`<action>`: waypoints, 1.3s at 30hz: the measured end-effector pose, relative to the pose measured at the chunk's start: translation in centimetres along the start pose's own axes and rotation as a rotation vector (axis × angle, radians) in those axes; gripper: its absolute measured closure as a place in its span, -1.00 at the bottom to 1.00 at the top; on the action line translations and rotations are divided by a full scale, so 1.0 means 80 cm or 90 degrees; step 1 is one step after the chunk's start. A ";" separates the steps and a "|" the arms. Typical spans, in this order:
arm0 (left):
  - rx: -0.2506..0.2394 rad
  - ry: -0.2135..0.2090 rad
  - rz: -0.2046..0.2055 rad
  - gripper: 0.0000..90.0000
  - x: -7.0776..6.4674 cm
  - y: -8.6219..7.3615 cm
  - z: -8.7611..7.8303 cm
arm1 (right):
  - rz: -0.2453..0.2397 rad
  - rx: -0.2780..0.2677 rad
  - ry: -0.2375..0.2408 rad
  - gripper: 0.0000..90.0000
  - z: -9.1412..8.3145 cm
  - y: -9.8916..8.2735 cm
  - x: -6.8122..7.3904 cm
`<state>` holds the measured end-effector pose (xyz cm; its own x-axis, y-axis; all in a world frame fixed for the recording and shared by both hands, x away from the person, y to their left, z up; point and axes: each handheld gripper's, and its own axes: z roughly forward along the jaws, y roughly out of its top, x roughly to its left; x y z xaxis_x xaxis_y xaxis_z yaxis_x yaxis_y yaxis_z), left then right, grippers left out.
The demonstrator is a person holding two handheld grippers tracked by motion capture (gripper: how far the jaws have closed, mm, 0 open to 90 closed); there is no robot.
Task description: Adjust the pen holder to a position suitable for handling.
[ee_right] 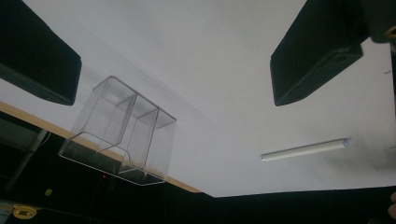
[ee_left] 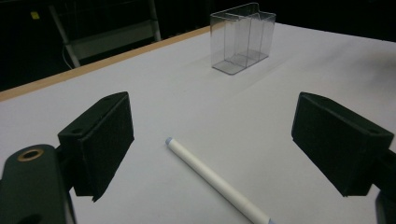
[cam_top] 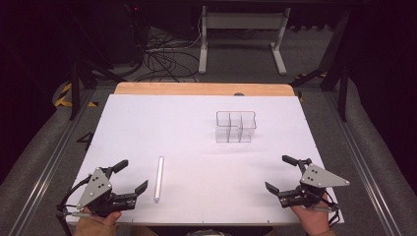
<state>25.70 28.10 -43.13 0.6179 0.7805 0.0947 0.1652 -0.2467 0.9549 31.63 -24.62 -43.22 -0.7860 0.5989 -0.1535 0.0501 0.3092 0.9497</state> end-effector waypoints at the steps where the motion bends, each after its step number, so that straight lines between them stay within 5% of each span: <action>1: 0.003 0.000 -0.002 -0.69 0.000 0.000 0.000 | -0.003 0.005 0.001 -0.93 0.001 0.002 -0.001; 9: 0.013 0.012 -0.002 -0.70 0.001 -0.001 0.001 | -0.003 0.041 0.018 -0.93 0.021 0.021 -0.010; 31: 0.021 0.012 0.003 -0.70 0.000 -0.002 0.002 | -0.026 0.052 0.025 -0.93 0.055 0.057 -0.025; 39: 0.023 0.012 0.002 -0.70 0.001 -0.003 0.002 | -0.061 0.088 0.030 -0.93 0.066 0.071 -0.034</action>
<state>25.84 28.09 -43.40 0.6039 0.7903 0.1039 0.1907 -0.2698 0.9438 37.29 -20.57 -38.82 -0.8187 0.5280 -0.2256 0.0554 0.4637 0.8843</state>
